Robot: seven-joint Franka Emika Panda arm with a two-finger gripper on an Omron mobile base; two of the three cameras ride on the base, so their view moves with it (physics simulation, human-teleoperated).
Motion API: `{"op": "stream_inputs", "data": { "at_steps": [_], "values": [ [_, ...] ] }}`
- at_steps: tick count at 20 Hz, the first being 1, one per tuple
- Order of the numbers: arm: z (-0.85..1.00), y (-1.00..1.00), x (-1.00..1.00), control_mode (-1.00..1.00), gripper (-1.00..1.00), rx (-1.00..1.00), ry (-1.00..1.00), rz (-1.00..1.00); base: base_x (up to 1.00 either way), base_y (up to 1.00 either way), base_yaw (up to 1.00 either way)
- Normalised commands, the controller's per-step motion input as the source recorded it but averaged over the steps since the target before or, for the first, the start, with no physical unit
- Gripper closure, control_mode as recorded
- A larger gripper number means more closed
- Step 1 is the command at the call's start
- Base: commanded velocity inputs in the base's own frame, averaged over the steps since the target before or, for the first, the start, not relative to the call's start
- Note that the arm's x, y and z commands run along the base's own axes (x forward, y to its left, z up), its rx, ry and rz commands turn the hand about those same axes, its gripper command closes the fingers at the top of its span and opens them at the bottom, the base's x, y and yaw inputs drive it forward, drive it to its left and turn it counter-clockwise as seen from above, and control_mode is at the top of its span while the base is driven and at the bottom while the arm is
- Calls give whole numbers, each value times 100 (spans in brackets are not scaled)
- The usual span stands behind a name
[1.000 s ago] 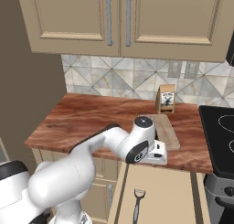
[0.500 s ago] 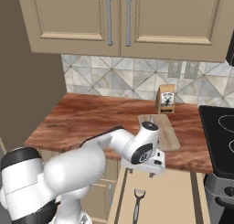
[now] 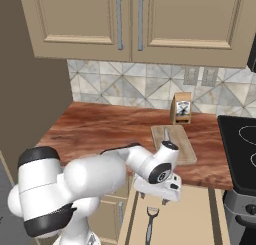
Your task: Open the drawer on the right and place the cutting tools on the cutting board.
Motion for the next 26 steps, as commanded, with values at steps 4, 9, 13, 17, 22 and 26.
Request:
{"op": "stream_inputs", "data": {
  "at_steps": [4, 9, 13, 17, 22, 26],
  "values": [
    [-8, 0, 0, -100, -100, 9, 0, 0, 0, 0, 0],
    [-28, 11, -3, -100, -100, 4, 0, 0, 0, 0, 0],
    [-34, 19, -5, -100, -100, 1, -1, 0, 0, 0, 0],
    [-38, 3, -11, -100, -100, 0, 0, 0, 0, 0, 0],
    [-33, 0, -18, -100, -100, -1, 0, 0, 0, 0, 0],
    [-16, -4, -23, -100, -100, 0, 0, 0, 0, 0, 0]
  ]
}}
